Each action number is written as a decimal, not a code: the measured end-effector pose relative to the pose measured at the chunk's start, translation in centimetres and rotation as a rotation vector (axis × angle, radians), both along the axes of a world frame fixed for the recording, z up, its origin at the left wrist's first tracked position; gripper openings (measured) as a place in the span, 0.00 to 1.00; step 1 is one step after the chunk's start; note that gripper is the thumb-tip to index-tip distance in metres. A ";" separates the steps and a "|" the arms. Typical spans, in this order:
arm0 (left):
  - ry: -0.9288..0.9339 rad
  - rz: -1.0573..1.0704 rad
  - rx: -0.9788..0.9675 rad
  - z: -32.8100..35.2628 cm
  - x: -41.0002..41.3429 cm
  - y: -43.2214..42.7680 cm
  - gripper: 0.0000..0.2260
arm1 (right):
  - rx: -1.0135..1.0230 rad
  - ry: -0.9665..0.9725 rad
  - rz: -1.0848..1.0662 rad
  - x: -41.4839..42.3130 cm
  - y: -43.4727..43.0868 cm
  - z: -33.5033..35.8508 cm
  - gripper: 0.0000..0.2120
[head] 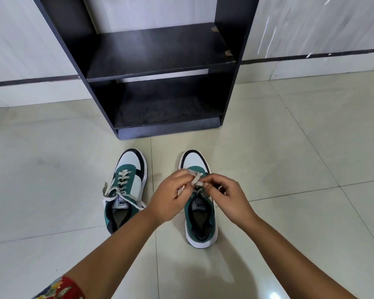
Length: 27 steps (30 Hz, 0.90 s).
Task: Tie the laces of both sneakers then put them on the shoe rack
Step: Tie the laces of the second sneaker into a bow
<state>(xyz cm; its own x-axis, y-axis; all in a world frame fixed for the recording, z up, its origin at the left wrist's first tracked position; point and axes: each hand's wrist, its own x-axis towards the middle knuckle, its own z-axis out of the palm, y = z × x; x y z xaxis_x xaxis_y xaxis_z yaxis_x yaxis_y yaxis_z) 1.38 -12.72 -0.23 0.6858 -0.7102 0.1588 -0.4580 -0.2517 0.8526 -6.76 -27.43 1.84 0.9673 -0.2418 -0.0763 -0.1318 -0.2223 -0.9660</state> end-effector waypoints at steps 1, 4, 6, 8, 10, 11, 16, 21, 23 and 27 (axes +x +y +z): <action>-0.099 0.034 0.031 -0.1 0.0 0.0 0.09 | -0.001 -0.010 -0.014 -0.2 0.0 -0.1 0.08; -0.198 0.133 0.074 0.0 -0.3 -0.1 0.10 | -0.067 -0.058 -0.003 -0.8 0.2 -0.3 0.02; -0.197 0.207 0.110 0.0 -0.4 -0.3 0.13 | -0.225 -0.084 0.019 -1.2 0.4 -0.8 0.05; -0.257 0.304 0.173 0.3 -0.4 -0.4 0.16 | -0.379 -0.075 -0.002 -1.2 0.6 -1.4 0.07; -0.235 0.365 0.241 1.0 -0.4 -0.4 0.13 | -0.492 -0.064 -0.038 -1.2 0.9 -1.8 0.12; -0.179 0.376 0.292 1.3 -0.4 -0.5 0.12 | -0.535 -0.054 -0.039 -1.1 1.0 -2.0 0.16; 0.126 0.260 0.358 2.2 -0.5 -0.7 0.15 | -0.507 -0.027 0.014 -0.6 2.3 -2.1 0.21; -0.108 0.320 0.253 2.7 -0.4 -0.1 0.16 | -0.311 0.044 -0.089 0.6 1.7 -1.5 0.06; -0.107 0.350 0.238 2.8 0.0 0.5 0.17 | -0.064 0.043 -0.181 0.7 1.1 -0.8 0.10; -0.079 0.379 0.273 2.6 0.2 1.2 0.20 | 0.442 0.003 -0.358 1.1 -1.1 1.7 0.12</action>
